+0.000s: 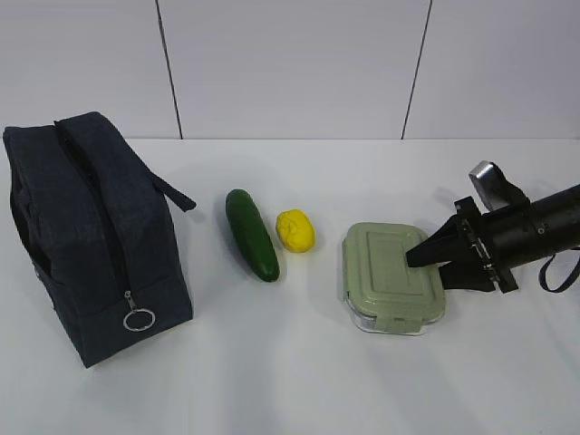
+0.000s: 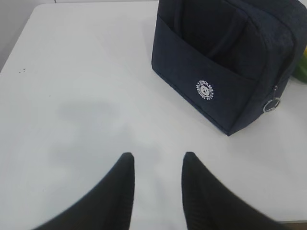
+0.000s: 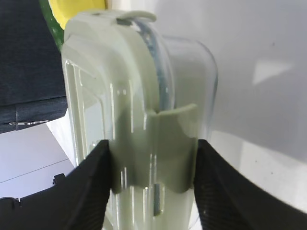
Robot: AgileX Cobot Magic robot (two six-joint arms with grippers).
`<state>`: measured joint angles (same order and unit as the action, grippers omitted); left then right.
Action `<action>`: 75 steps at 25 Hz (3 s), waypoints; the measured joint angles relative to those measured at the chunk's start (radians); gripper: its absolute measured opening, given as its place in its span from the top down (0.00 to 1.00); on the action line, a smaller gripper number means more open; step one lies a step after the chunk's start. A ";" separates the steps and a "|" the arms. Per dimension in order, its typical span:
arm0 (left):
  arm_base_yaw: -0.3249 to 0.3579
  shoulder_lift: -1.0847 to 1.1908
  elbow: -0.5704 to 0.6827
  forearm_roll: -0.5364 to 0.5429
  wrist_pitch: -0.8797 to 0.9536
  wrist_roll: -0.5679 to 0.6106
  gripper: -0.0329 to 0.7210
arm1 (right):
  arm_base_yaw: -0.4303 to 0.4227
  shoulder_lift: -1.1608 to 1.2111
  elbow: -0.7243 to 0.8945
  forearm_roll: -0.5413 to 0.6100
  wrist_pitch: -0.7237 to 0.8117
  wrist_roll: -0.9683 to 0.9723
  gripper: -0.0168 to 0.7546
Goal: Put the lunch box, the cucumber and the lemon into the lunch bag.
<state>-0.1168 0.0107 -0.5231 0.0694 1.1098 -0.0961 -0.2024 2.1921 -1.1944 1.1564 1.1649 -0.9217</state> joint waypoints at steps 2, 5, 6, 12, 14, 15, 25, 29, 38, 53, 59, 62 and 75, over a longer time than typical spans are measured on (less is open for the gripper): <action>0.000 0.000 0.000 0.000 0.000 0.000 0.64 | 0.000 0.000 0.000 0.000 0.000 0.002 0.48; 0.000 0.000 0.000 0.000 0.000 0.000 0.64 | 0.000 -0.013 0.000 -0.004 -0.015 0.004 0.48; 0.000 0.000 0.000 0.000 0.000 0.000 0.64 | 0.000 -0.015 0.000 -0.004 -0.020 0.006 0.48; 0.000 0.000 0.000 0.000 0.000 0.000 0.63 | 0.000 -0.017 0.000 -0.006 -0.025 0.014 0.48; 0.000 0.000 0.000 0.000 0.000 0.000 0.63 | 0.000 -0.017 0.000 -0.006 -0.025 0.016 0.48; 0.000 0.000 0.000 0.000 0.000 0.000 0.64 | 0.000 -0.017 0.000 -0.006 -0.025 0.016 0.48; 0.000 0.000 0.000 0.000 0.000 0.000 0.64 | 0.002 -0.101 0.000 -0.002 -0.029 0.021 0.48; 0.000 0.000 0.000 0.000 0.000 0.000 0.63 | 0.002 -0.149 0.000 -0.002 -0.029 0.021 0.48; 0.000 0.122 -0.048 -0.002 -0.089 -0.217 0.63 | 0.002 -0.263 0.000 -0.002 -0.024 0.044 0.48; 0.000 0.814 -0.268 -0.175 -0.404 -0.361 0.63 | 0.002 -0.304 0.002 -0.004 -0.018 0.064 0.49; 0.000 1.020 -0.340 -0.294 -0.441 -0.283 0.60 | 0.002 -0.304 0.003 -0.004 -0.018 0.067 0.49; 0.000 1.089 -0.366 -0.418 -0.454 -0.188 0.46 | 0.002 -0.304 0.003 -0.004 -0.018 0.067 0.49; 0.000 1.295 -0.386 -0.544 -0.504 -0.148 0.38 | 0.002 -0.304 0.003 0.000 -0.018 0.067 0.49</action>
<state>-0.1168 1.3057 -0.9094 -0.4748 0.6057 -0.2445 -0.2009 1.8880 -1.1909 1.1564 1.1471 -0.8551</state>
